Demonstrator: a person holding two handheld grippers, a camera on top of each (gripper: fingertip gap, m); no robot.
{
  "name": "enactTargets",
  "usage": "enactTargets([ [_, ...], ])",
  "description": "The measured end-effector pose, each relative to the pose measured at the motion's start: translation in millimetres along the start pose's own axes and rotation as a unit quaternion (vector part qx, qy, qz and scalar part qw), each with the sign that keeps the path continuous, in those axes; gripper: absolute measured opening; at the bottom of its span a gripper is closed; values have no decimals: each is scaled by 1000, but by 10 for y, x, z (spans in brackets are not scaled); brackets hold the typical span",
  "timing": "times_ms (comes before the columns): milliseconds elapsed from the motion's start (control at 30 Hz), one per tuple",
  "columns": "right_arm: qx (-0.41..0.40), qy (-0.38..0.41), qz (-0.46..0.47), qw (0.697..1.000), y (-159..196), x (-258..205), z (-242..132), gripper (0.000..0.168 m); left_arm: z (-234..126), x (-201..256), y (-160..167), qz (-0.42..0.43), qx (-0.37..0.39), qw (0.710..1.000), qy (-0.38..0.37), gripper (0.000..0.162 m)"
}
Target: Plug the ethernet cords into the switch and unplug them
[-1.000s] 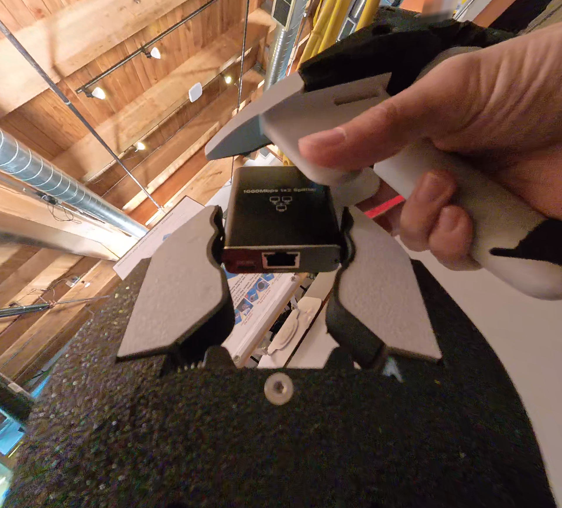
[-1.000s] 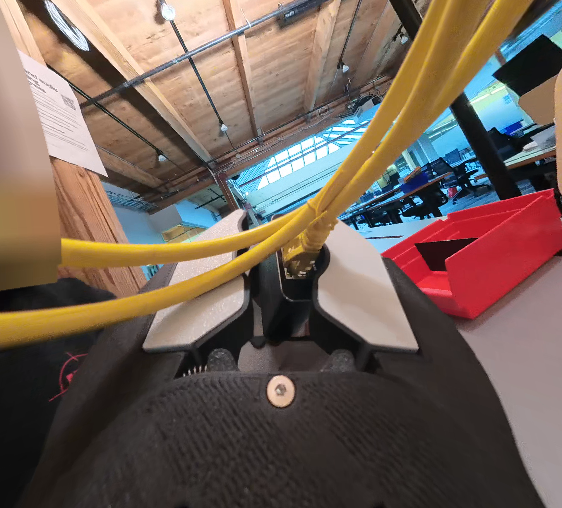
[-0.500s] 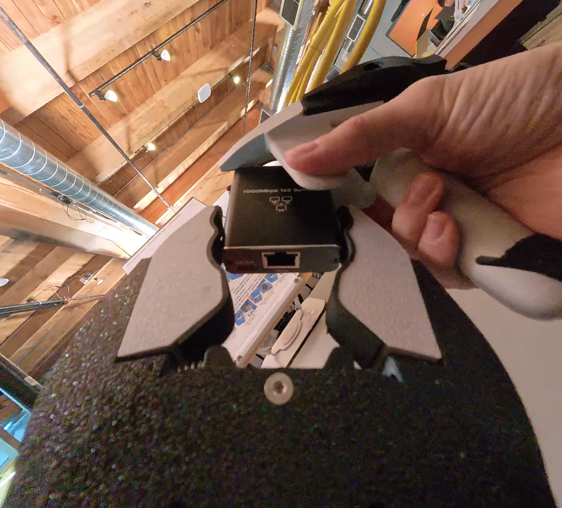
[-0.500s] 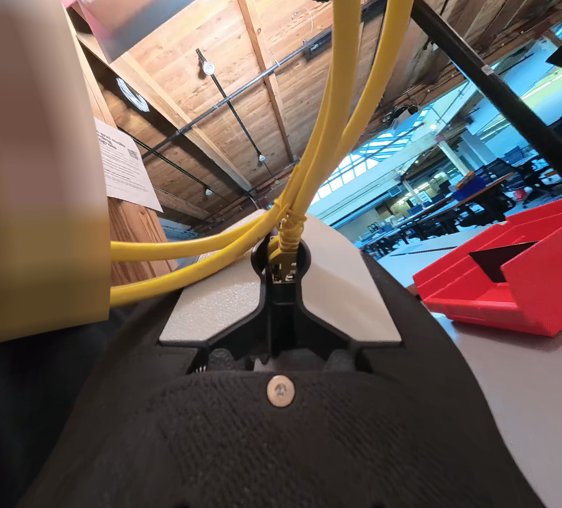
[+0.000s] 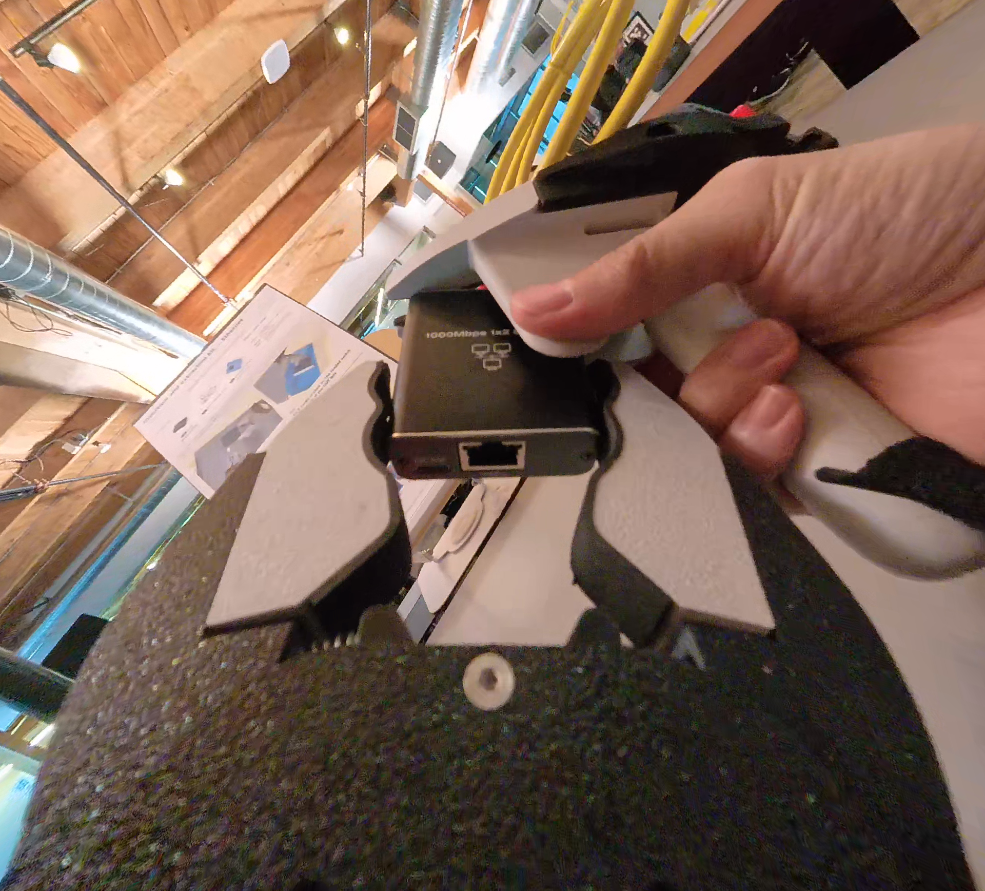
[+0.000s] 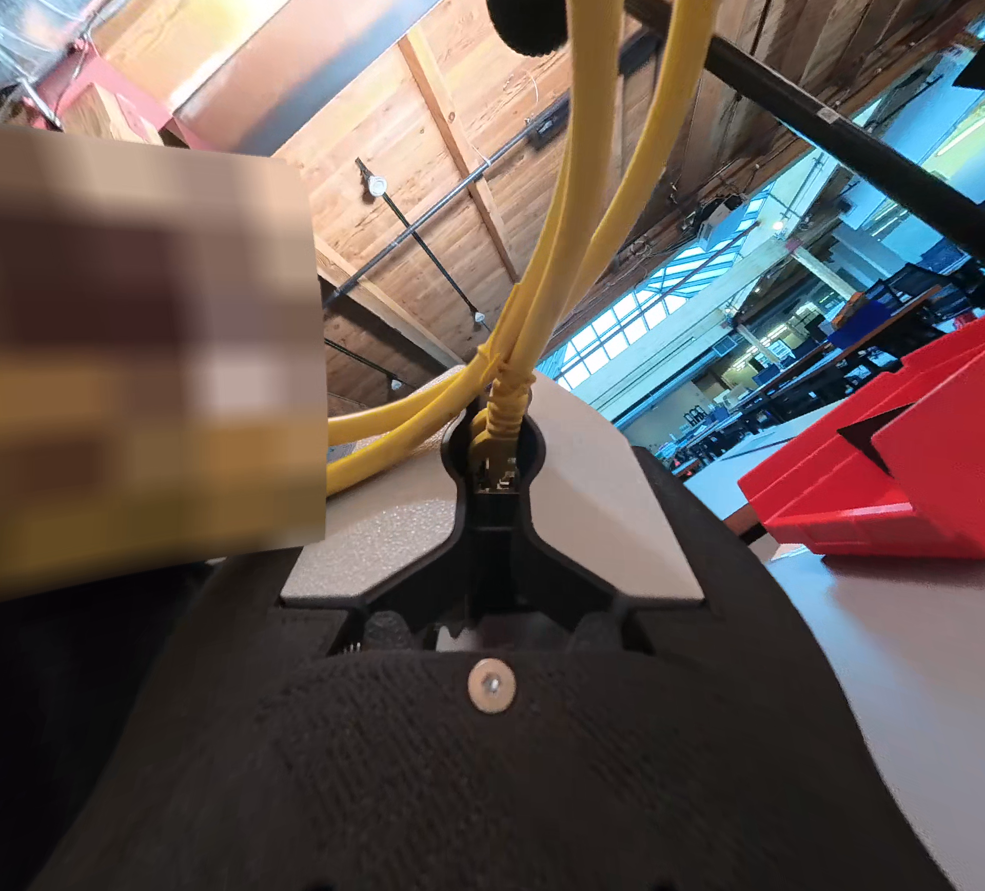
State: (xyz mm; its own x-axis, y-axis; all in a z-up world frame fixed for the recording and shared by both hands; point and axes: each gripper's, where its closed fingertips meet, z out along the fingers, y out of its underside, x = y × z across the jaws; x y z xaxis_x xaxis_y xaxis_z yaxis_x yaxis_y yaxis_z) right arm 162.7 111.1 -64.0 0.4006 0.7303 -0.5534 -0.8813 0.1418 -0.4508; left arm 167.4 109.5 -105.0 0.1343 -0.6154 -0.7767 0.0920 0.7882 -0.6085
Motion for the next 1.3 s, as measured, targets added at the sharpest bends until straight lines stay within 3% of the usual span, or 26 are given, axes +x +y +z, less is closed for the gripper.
enactTargets([
  [367,3,7,10,1000,6,166,-68,12,31,92,126,-16,-33,999,4,74],
  [467,-1,14,14,1000,4,200,-84,12,43,126,138,-60,-35,997,22,74],
  [600,0,8,13,1000,-1,171,-84,12,39,120,116,-23,-38,999,10,74],
  [767,-2,17,14,1000,-2,212,-105,12,56,160,147,-59,-47,997,23,74],
  [867,3,12,16,1000,-14,208,-111,12,57,156,149,-28,-53,998,14,75],
  [967,6,24,16,1000,-17,242,-117,11,68,182,175,-70,-53,996,29,74],
  [1133,1,13,17,1000,-16,215,-109,12,57,145,156,11,-60,998,7,74],
  [1300,1,24,18,1000,-19,257,-130,12,74,194,186,-58,-60,996,39,74],
])
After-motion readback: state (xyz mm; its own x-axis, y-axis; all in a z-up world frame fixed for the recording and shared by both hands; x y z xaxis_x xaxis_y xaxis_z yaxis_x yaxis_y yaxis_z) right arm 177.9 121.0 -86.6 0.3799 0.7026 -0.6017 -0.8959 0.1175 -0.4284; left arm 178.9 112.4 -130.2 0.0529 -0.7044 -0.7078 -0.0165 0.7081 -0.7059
